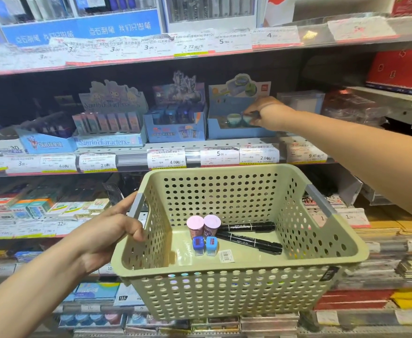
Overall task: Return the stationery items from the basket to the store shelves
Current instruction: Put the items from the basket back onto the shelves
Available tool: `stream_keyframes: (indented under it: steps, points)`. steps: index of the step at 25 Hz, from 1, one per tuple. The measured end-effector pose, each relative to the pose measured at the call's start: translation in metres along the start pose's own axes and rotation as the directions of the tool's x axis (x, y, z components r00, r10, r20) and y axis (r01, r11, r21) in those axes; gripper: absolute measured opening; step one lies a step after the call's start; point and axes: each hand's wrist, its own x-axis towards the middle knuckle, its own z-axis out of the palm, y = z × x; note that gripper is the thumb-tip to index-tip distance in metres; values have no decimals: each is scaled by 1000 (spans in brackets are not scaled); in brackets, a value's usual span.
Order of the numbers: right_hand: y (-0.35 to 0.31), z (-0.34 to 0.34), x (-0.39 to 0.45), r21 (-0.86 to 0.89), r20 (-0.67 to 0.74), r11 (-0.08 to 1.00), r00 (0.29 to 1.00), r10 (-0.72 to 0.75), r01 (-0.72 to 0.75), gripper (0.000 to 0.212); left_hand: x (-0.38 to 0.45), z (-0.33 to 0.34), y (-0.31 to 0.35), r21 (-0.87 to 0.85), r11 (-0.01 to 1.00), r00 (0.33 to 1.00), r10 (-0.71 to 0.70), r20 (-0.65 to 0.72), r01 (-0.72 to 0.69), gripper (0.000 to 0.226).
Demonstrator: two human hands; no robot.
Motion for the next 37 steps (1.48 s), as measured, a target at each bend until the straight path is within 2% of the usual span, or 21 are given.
stream_keyframes:
  steps: [2, 6, 11, 17, 19, 21, 24, 25, 27, 30, 32, 34, 35, 37]
  points:
    - [-1, 3, -1, -23, 11, 999, 999, 32, -31, 41, 0, -3, -2, -16, 1000, 1000, -4, -11, 4, 76]
    - [-5, 1, -1, 11, -57, 996, 994, 93, -93, 36, 2, -6, -6, -17, 1000, 999, -16, -31, 16, 77]
    - [3, 13, -6, 71, -194, 997, 980, 49, -36, 29, 2, -8, -10, 3, 1000, 1000, -13, -26, 13, 73]
    - [7, 19, -19, 46, -112, 997, 992, 60, -55, 52, 0, -11, -12, 19, 1000, 1000, -12, -23, 12, 74]
    - [6, 19, -26, 85, -117, 995, 991, 63, -53, 58, -1, -11, -12, 29, 999, 1000, -12, -6, 12, 75]
    - [-2, 17, -39, 152, -226, 988, 974, 32, 3, 56, -2, -11, -12, 25, 1000, 1000, -13, 6, 12, 74]
    - [-25, 9, -75, 218, -459, 945, 880, -120, 242, 39, -3, -13, -11, 28, 1000, 999, -11, 31, 11, 71]
    - [-35, 6, -88, 209, -471, 929, 864, -179, 307, 31, -3, -14, -11, 31, 999, 999, -12, 42, 10, 71]
    - [-54, 4, -113, 184, -348, 921, 899, -267, 344, 19, -2, -16, -12, 34, 999, 998, -14, 58, 12, 71]
    - [-80, 15, -139, 166, 1, 923, 936, -351, 346, 11, 1, -19, -15, 45, 999, 997, -21, 73, 18, 71]
    - [-90, 35, -146, 117, 266, 941, 902, -339, 319, 17, 5, -23, -19, 50, 998, 997, -30, 68, 26, 74]
    - [-92, 65, -146, 26, 477, 965, 845, -242, 261, 15, 8, -25, -23, 52, 998, 996, -34, 76, 31, 75]
    - [-91, 81, -146, -19, 552, 973, 814, -181, 229, 9, 11, -26, -25, 53, 998, 996, -34, 82, 29, 76]
    - [-92, 107, -149, -112, 670, 980, 741, -45, 162, 22, 14, -27, -29, 68, 997, 995, -32, 97, 26, 77]
